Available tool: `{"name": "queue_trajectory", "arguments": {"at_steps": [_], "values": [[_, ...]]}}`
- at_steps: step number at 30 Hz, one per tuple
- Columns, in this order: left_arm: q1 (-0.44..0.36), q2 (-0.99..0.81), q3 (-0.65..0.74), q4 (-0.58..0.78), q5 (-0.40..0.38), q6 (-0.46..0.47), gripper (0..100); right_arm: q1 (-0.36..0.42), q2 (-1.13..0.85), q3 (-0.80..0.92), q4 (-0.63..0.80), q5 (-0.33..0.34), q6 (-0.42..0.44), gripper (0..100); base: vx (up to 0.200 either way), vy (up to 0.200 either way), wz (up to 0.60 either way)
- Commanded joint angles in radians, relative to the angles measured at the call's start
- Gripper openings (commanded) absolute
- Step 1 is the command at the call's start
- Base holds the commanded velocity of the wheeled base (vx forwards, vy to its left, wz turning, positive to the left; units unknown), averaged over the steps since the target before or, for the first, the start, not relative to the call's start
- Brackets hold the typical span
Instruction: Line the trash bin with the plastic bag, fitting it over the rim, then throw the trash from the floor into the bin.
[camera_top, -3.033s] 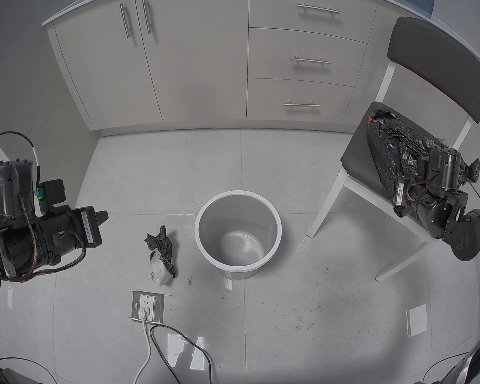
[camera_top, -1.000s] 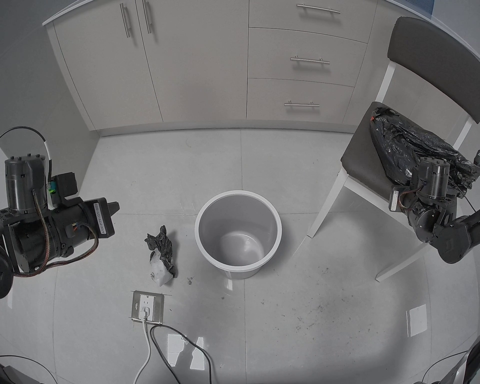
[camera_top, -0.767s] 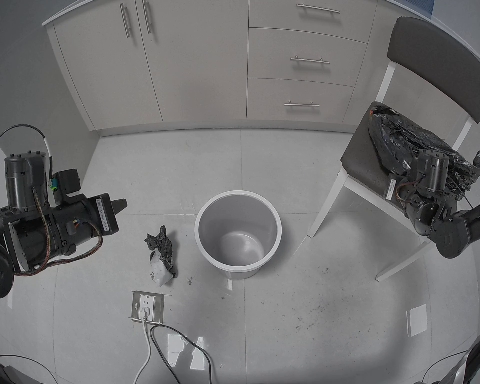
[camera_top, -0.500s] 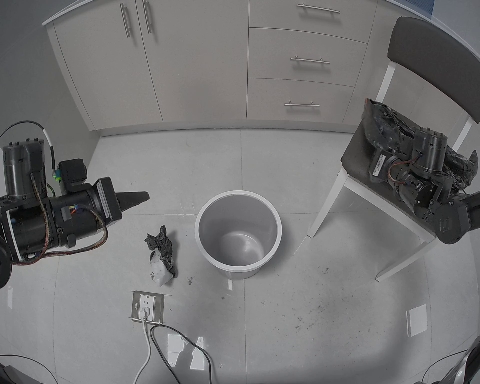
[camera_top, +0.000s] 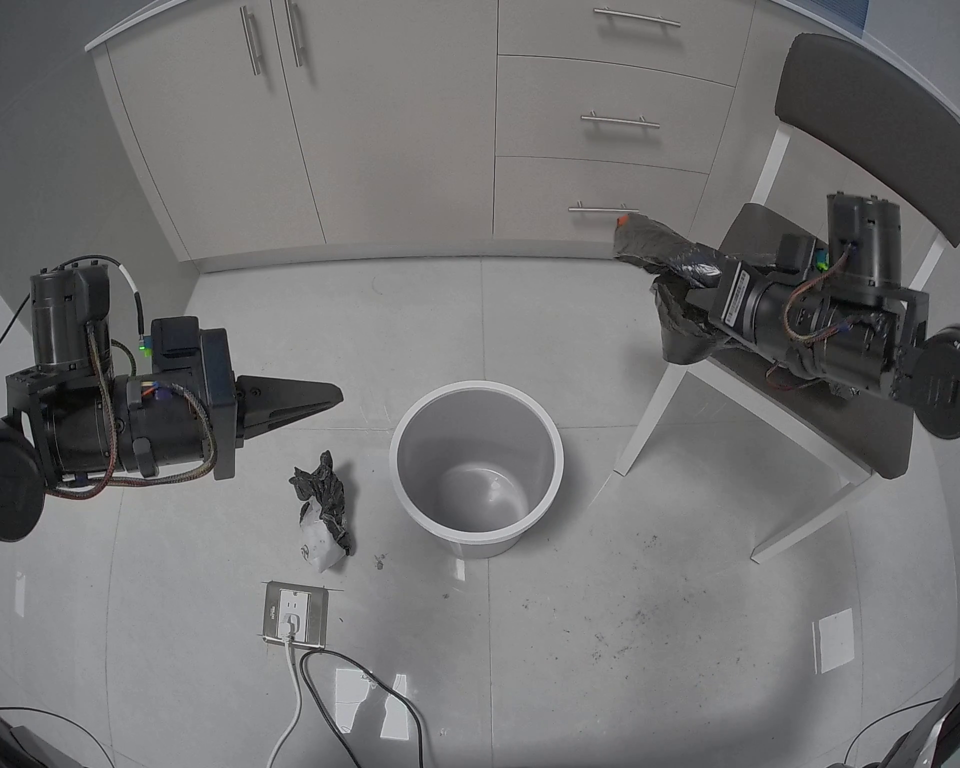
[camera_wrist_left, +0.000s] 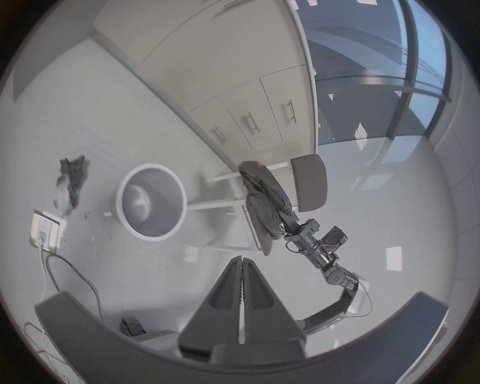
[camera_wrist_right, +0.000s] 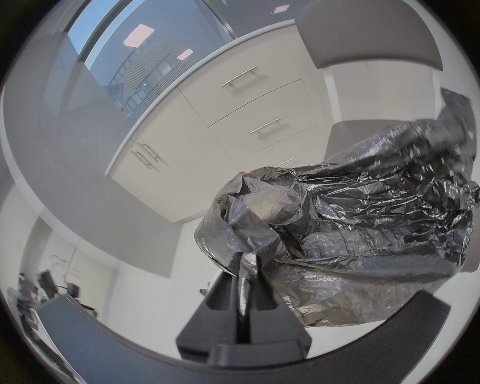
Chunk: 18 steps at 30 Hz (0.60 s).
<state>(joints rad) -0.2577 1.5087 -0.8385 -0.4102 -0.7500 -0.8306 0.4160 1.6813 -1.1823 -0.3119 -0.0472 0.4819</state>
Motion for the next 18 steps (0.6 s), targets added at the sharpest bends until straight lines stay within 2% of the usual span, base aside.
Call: {"name": "queue_trajectory", "arguments": {"at_steps": [1, 12, 18], "values": [[0.037, 0.097, -0.053, -0.002, -0.038, -0.044, 0, 0.058, -0.087, -0.118, 0.112, 0.075, 0.067, 0, 0.000, 0.000, 0.00], [-0.034, 0.180, -0.056, -0.088, -0.037, -0.044, 0, 0.193, -0.074, -0.247, 0.235, 0.076, 0.073, 0, 0.000, 0.000, 0.00], [-0.066, 0.248, -0.059, -0.196, -0.012, -0.044, 0, 0.284, -0.035, -0.344, 0.307, 0.018, 0.072, 0, 0.000, 0.000, 0.00]]}}
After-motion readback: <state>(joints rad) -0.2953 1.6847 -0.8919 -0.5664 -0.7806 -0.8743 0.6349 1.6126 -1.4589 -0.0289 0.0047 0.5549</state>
